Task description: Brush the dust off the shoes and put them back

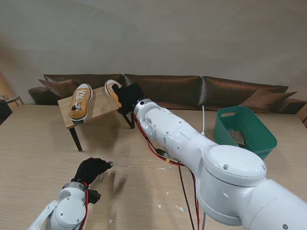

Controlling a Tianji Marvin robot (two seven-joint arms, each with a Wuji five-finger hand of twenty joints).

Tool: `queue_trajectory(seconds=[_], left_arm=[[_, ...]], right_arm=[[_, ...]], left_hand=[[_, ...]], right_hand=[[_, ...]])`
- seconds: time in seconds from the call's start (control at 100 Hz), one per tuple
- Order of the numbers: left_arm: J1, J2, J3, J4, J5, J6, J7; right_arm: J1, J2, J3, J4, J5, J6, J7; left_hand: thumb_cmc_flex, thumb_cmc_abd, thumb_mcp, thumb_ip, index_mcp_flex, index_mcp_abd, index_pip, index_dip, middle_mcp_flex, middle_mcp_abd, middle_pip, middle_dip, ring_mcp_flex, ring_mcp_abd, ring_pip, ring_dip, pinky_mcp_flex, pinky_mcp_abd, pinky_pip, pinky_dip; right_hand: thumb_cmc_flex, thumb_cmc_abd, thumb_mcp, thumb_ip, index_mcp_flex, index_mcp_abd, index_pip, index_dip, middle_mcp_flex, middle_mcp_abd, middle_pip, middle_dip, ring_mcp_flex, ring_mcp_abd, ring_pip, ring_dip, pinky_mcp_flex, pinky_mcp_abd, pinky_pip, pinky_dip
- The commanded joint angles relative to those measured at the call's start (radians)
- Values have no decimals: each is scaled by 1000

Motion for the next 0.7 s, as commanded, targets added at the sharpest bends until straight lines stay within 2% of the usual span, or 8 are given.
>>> queue_trajectory(seconds=[0.0,0.22,0.36,0.42,0.43,0.45,0.58,0.69], left_arm=[[-1,-4,1,1,-5,-2,-23],[-13,-5,8,19,-7,-27,-19],[-24,-2,14,27,-7,-54,-28],[-28,1,15,29,-7,-66,-37],[-29,1,15,29,-6,-68,-38],[-30,2,16,30,-6,-72,-41],[-38,6,23,32,-6,-99,-54],[-41,8,30,32,-3,-119,-61]], right_arm=[[4,-2,0,-2,0,-2,11],[-5,5,48,-3,29,-41,-26],[-17,12,92,-5,57,-72,-51],[-22,17,105,-6,64,-80,-64],[-23,18,107,-6,65,-81,-67],[-24,20,110,-6,65,-82,-73],[-33,33,136,-8,77,-104,-100],[-37,48,148,-10,75,-127,-137]], left_hand=[[18,30,-20,31,17,5,2,8,29,4,6,11,34,25,20,17,-8,6,42,5],[20,29,-22,31,8,2,-2,6,12,3,-4,5,18,22,7,11,-15,6,35,1],[20,29,-24,31,8,-1,-3,6,3,-1,-11,-3,13,20,-2,6,-18,5,29,-3],[20,29,-25,31,6,-1,-5,5,3,-1,-12,-7,13,18,-5,5,-19,7,24,-5],[20,29,-25,31,8,-1,-4,5,3,-2,-12,-8,13,18,-5,4,-19,7,24,-5],[19,30,-25,31,6,-2,-5,5,2,-3,-12,-8,13,18,-6,4,-19,7,23,-5],[20,30,-27,31,4,-2,-6,5,2,-4,-12,-13,14,17,-10,2,-18,7,22,-6],[20,29,-28,32,5,-3,-5,5,3,-5,-11,-16,14,16,-12,1,-18,7,21,-5]], right_hand=[[-42,20,-30,25,-47,-9,-5,-18,-28,31,5,-6,-6,17,7,4,-59,31,-13,19],[-76,129,-146,38,12,-132,-8,-22,-31,33,0,-4,-28,42,20,12,-89,58,-18,39],[-58,167,-210,51,145,-206,12,1,-5,39,-6,4,-19,53,36,18,-85,73,-6,60],[-46,173,-228,61,206,-236,15,65,2,34,-6,21,-19,54,40,20,-86,76,-5,75],[-46,174,-226,62,221,-245,3,120,3,32,-7,28,-19,52,40,20,-84,75,-5,78],[-43,174,-222,63,246,-259,2,165,4,31,-6,35,-19,50,40,20,-83,75,-4,81],[-27,155,-135,77,377,-326,43,340,-6,31,-6,44,-37,56,28,21,-96,86,-14,85],[-19,141,-79,86,430,-364,53,368,-12,29,-21,39,-59,62,-12,9,-107,92,-28,82]])
